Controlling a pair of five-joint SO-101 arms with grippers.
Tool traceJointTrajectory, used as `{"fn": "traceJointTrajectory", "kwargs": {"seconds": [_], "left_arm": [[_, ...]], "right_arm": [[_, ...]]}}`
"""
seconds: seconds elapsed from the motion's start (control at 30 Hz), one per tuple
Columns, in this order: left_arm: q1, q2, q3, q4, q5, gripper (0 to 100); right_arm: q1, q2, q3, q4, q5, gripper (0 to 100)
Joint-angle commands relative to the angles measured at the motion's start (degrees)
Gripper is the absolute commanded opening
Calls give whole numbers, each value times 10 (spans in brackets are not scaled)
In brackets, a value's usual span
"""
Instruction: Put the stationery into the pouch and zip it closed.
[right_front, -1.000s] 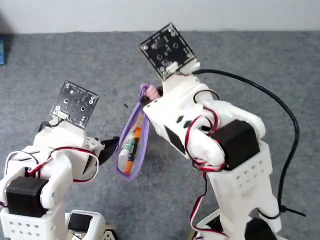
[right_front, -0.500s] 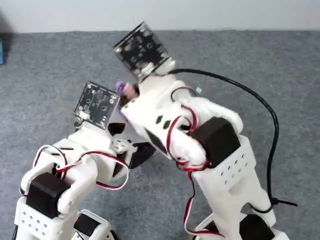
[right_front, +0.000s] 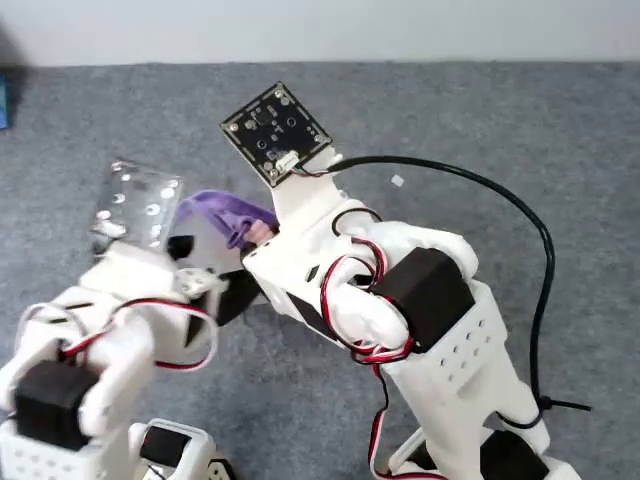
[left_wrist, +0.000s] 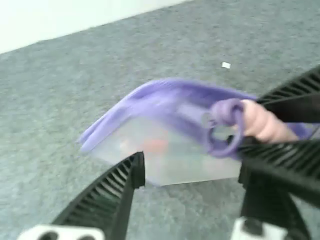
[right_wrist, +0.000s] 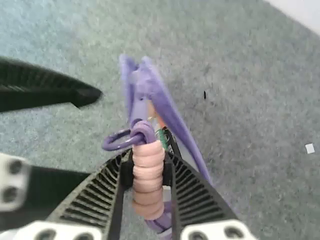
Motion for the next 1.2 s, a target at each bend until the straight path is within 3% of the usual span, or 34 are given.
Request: {"fn": "traceJointTrajectory", "kwargs": {"seconds": [0.0,0.13,0.43,0.83,1.0,1.17], "left_arm": [[-8,-2,-43,31,-30,304],[-14,-2,-60,48,-63,304],[-143,-1,-63,42,-160,304],[-166,-2,22,45,-161,304],[-160,-1,102,15,-74,304],[-65,4,173,-37,62,305]], "right_arm": [[-7,-16,-3,7,-5,7],[-8,-16,13,7,-3,7],[-9,-22,70,-40,-1,7],[-7,1,68,-163,33,7],[-8,2,68,-204,33,7],[-8,6,68,-209,33,7]]}}
